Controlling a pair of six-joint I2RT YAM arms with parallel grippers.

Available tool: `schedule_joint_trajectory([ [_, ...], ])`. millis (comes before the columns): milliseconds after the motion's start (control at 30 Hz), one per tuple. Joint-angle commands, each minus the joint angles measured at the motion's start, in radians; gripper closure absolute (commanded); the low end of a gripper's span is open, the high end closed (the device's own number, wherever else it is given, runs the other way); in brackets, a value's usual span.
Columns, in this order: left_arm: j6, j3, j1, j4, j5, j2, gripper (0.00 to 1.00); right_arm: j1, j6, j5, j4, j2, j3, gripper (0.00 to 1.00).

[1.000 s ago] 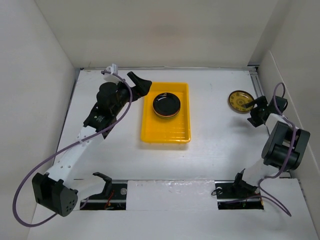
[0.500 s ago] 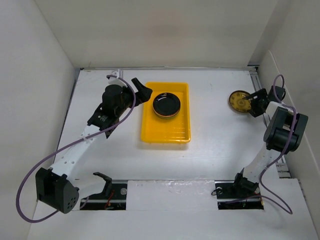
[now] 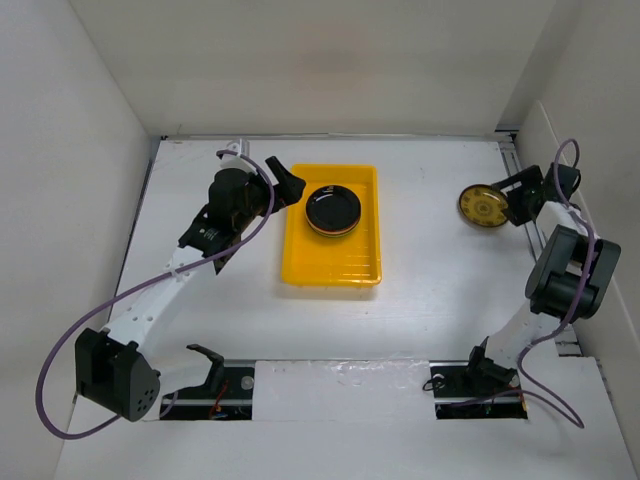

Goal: Place the plates into the plastic bin on the countertop

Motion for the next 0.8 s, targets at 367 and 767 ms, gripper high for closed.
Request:
schedule_joint_trajectory([
  [367,0.017,0.03,-0.007,0.015,0.001,0.009,0.0,-0.008,-0.066,0.138,-0.046,-0.138,-0.132,0.16],
  [767,0.017,0.03,-0.007,-0.013,-0.021,0.009,0.0,-0.028,-0.086,0.172,-0.027,0.012,-0.096,0.23],
])
